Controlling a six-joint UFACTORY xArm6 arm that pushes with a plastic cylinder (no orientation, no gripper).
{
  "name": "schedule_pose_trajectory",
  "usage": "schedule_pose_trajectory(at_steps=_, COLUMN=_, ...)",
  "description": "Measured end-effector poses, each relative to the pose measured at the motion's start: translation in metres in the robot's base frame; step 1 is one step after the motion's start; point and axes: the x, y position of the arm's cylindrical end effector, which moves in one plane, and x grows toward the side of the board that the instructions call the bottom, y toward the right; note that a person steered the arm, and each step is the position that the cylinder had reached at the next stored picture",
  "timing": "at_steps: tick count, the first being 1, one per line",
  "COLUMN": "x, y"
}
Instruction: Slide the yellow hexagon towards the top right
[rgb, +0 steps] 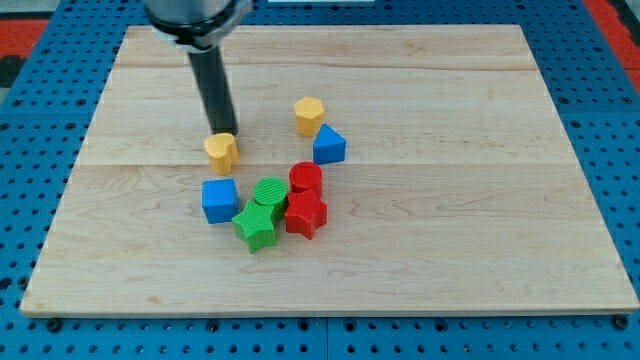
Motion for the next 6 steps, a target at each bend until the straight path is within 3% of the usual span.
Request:
schedule_pose_trajectory(at_steps=4, x=-0.06, y=0.193)
schedule_pose_trajectory(at_steps=5, x=-0.069, y=0.202)
schedule_pose_trajectory(at_steps=6, x=-0.122, y=0.169)
